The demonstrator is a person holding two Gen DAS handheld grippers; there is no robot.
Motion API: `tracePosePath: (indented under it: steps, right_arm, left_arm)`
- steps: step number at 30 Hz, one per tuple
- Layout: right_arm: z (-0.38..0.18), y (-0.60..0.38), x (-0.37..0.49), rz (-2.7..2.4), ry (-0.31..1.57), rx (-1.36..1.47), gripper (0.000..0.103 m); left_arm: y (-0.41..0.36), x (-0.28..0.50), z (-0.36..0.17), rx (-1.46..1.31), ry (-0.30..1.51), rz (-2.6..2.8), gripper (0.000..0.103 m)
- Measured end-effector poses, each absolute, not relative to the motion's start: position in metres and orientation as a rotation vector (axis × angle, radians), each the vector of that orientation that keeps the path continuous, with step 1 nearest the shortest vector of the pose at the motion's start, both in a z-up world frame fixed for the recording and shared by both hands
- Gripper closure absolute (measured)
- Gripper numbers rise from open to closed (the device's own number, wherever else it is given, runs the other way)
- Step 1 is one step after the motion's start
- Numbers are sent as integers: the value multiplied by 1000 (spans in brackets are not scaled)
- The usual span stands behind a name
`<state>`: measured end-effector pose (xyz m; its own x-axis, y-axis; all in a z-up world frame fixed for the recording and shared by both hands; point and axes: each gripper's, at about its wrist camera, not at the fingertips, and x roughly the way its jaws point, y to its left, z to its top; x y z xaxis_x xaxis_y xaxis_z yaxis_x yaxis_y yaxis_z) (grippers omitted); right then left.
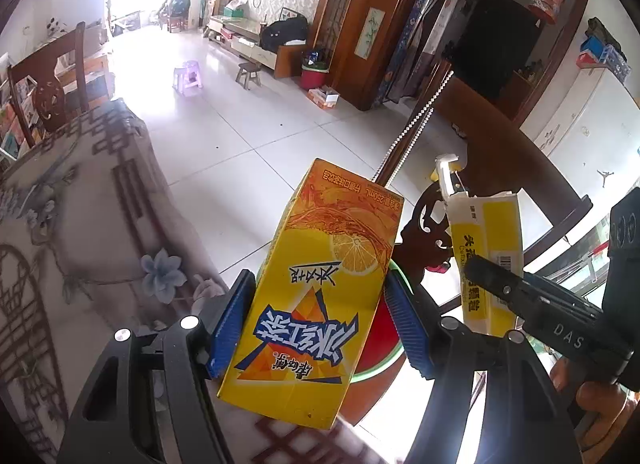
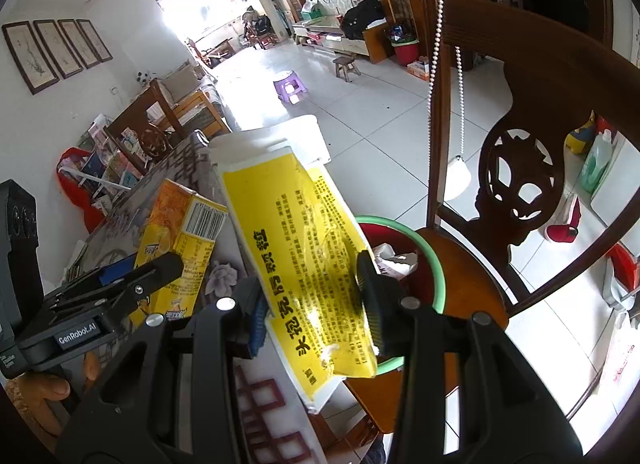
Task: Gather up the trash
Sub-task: 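Carry the drink carton and yellow box toward the red bucket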
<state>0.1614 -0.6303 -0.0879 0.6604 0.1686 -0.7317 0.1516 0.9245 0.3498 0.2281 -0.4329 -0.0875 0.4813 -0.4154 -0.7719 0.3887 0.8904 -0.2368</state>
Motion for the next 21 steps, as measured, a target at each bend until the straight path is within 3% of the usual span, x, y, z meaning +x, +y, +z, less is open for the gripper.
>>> tracePosePath:
  steps: [21]
  right_arm:
    - [-104,-665,169,-52,885,466,64]
  left_arm:
    - [-478,255,-111,6,1015,-519,39]
